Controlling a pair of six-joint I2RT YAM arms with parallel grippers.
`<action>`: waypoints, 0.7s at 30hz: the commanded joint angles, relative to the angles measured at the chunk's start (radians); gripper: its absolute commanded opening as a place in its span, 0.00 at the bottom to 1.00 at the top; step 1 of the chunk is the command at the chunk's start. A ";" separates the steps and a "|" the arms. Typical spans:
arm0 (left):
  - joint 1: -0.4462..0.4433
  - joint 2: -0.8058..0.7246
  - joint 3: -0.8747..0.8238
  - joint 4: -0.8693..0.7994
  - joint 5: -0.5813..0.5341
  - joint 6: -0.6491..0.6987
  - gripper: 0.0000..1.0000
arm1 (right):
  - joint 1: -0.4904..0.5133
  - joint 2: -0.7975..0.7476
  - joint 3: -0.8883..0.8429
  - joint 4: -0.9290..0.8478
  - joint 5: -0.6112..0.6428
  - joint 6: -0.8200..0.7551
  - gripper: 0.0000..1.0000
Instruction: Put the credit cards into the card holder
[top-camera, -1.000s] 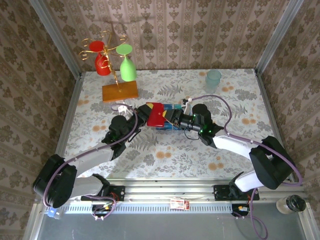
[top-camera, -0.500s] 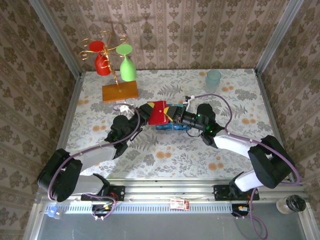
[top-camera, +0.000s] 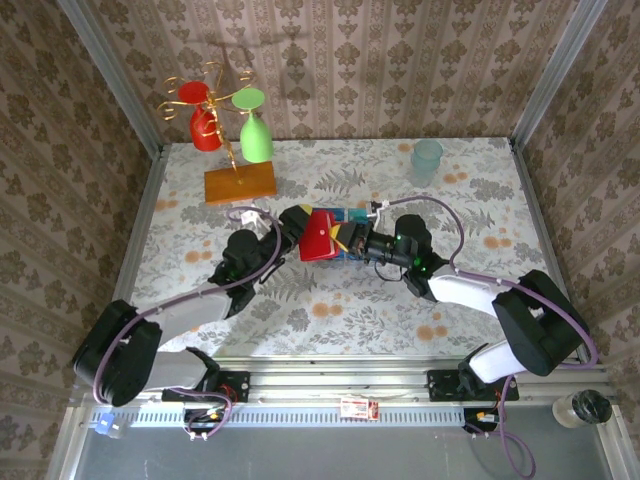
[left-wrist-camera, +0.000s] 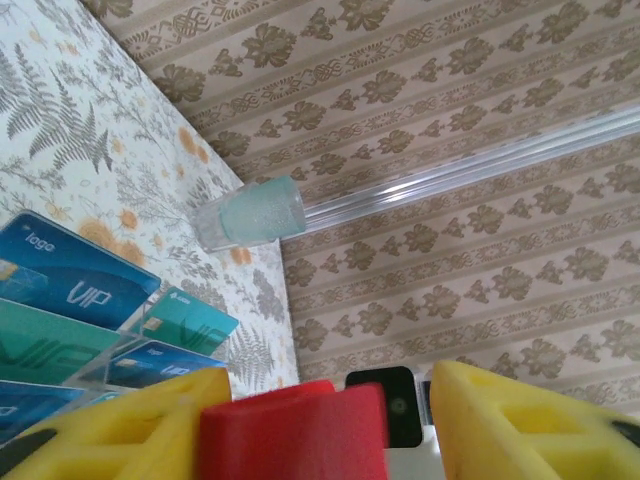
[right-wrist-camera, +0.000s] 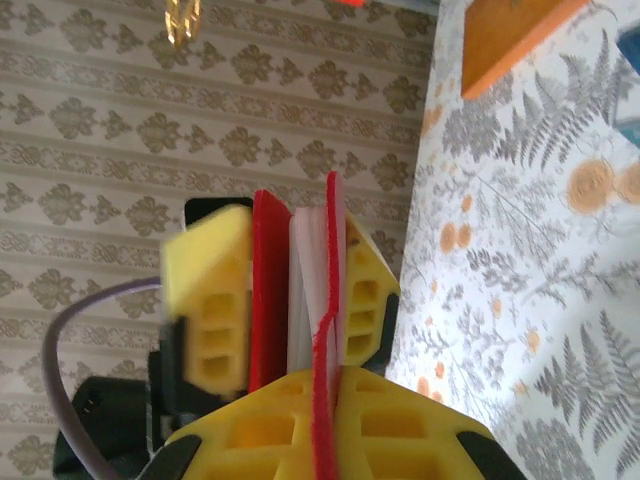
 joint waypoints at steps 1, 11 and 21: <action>0.010 -0.089 -0.019 -0.121 0.004 0.107 0.69 | -0.003 -0.052 -0.027 -0.024 -0.017 -0.047 0.00; 0.012 -0.232 0.144 -0.784 -0.018 0.400 0.88 | -0.002 -0.127 -0.149 -0.103 0.038 -0.085 0.00; -0.151 -0.070 0.372 -1.163 -0.164 0.582 1.00 | 0.018 -0.176 -0.246 -0.147 0.095 -0.102 0.00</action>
